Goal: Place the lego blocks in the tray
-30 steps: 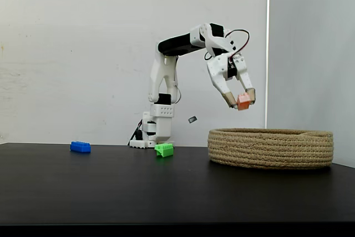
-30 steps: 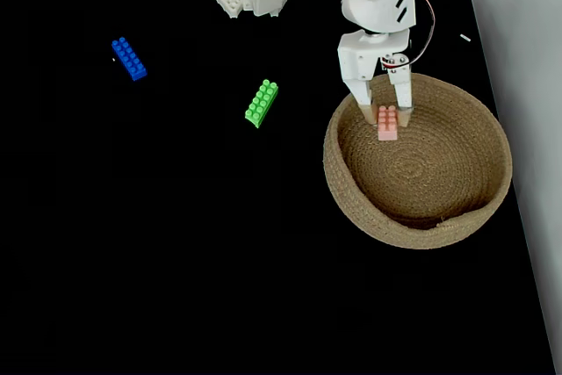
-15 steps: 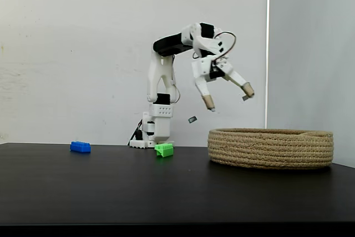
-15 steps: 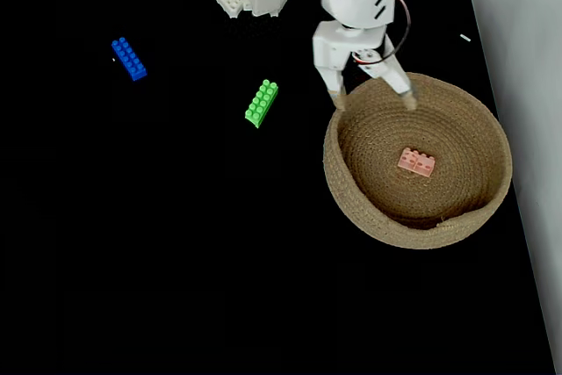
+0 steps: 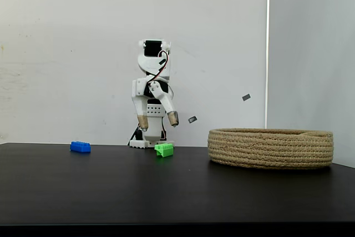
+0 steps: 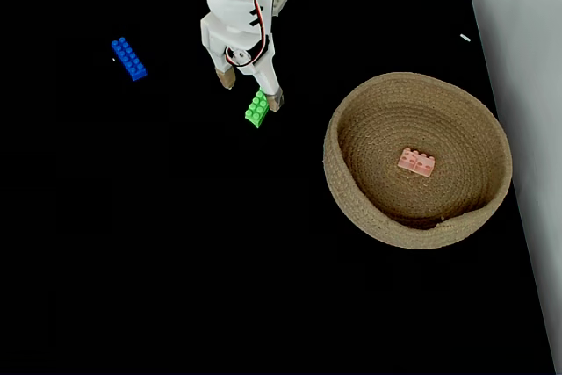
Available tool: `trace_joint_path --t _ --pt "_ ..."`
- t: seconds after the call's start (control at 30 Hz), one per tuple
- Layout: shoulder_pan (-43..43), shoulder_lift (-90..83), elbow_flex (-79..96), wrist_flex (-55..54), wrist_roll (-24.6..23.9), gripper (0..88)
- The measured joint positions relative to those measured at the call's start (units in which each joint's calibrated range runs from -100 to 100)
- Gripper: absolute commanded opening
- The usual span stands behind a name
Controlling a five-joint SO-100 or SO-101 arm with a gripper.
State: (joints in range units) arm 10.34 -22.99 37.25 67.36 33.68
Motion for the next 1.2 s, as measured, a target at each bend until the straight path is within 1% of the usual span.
trace_joint_path --t 0.23,0.57,0.63,0.67,0.73,0.77,0.8,1.03,1.13,1.2 --pt "0.08 3.39 3.27 -3.25 -0.44 31.8" --pt "-3.58 5.6 10.52 -9.09 -2.54 29.7" --pt "-4.72 5.85 11.4 -9.99 -2.83 27.3" --pt "-5.13 6.11 11.84 -10.39 -2.93 24.0" --pt "-5.46 6.45 12.55 -11.29 -3.42 13.7" --pt "-5.46 6.53 12.73 -11.69 -3.66 3.1" --pt "-5.62 6.62 12.99 -12.18 -3.76 0.0" --pt "-7.25 6.62 13.52 -13.72 -4.25 0.0" --pt "-7.17 5.6 12.99 -12.83 -2.44 0.0" --pt "-6.68 4.33 11.93 -11.12 -0.15 0.0"
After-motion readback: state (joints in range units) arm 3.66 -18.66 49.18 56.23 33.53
